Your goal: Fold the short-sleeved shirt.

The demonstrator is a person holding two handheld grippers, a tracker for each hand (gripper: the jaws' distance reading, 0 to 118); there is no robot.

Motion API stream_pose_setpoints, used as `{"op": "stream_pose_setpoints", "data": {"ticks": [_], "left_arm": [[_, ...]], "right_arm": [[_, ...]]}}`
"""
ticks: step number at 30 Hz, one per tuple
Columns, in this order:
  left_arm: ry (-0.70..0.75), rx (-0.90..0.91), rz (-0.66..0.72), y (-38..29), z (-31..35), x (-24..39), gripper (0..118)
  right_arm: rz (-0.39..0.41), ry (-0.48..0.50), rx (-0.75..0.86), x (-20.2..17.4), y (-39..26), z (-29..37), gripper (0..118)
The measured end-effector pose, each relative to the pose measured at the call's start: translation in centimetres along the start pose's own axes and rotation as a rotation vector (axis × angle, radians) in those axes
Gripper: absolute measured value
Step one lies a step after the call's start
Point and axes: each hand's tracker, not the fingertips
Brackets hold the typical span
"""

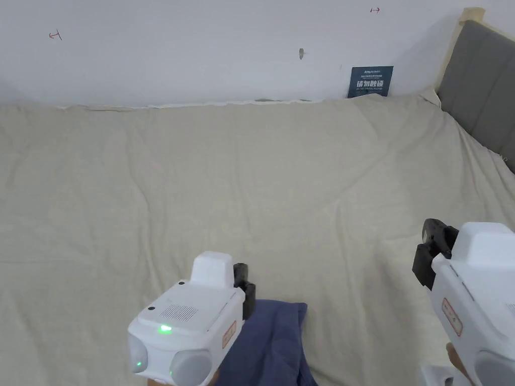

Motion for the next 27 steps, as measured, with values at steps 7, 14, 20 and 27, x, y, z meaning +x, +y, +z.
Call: {"op": "stream_pose_setpoints", "data": {"ticks": [7,14,20,27], "left_arm": [[-0.007,-0.199,0.022,-5.4,-3.4,0.4,0],[-0.104,-0.314,-0.035,-9.9,-6.2,5.4,0],[-0.091,-0.339,-0.017,-11.7,-8.7,7.4,0],[-0.128,-0.346,-0.037,-10.2,-7.9,6.4,0]], "right_arm": [[-0.005,0.011,0.002,-0.1,0.0,0.0,2],[-0.006,-0.001,-0.012,0.7,-0.5,0.1,2],[0.001,-0.021,-0.030,1.6,-0.8,-0.4,2],[0.000,-0.010,-0.037,1.2,-0.8,-0.2,2]]}}
